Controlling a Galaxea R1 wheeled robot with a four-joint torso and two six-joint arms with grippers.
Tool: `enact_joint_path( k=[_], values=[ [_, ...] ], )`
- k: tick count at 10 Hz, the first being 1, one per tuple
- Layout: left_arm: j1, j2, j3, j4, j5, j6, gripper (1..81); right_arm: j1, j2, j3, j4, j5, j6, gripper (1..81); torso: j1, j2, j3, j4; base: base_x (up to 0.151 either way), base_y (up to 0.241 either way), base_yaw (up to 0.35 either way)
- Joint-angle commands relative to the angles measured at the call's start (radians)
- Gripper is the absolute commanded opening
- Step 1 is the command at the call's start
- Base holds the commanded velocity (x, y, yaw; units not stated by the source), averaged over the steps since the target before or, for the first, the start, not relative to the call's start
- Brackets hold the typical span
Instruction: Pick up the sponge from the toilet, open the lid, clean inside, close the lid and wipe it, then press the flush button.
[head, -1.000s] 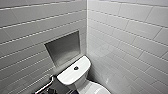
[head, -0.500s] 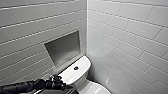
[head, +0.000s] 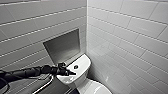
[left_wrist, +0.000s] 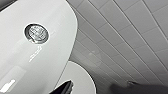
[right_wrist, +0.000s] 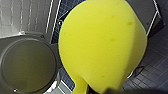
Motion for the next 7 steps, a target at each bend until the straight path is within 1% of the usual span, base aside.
enact_joint_path(
  k=[1, 4, 5, 7],
  values=[
    [-0.201, 0.044, -0.101, -0.061, 0.109, -0.034, 81.1, 0.0, -0.032, 0.028, 0.007, -0.069, 0.0, 1.0, 0.0, 0.0, 0.0, 0.0, 0.0, 0.0, 0.0],
    [-0.253, 0.104, -0.201, -0.062, 0.13, -0.048, 81.1, 0.0, -0.029, 0.029, 0.007, -0.069, 0.0, 1.0, 0.0, 0.0, 0.0, 0.0, 0.0, 0.0, 0.0],
    [-0.265, 0.119, -0.227, -0.061, 0.132, -0.051, 1.0, 0.0, -0.026, 0.026, 0.007, -0.069, 0.0, 1.0, 0.0, 0.0, 0.0, 0.0, 0.0, 0.0, 0.0],
    [-0.285, 0.163, -0.3, -0.059, 0.156, -0.054, 1.0, 0.0, -0.025, 0.028, 0.007, -0.069, 0.0, 1.0, 0.0, 0.0, 0.0, 0.0, 0.0, 0.0, 0.0]
  ],
)
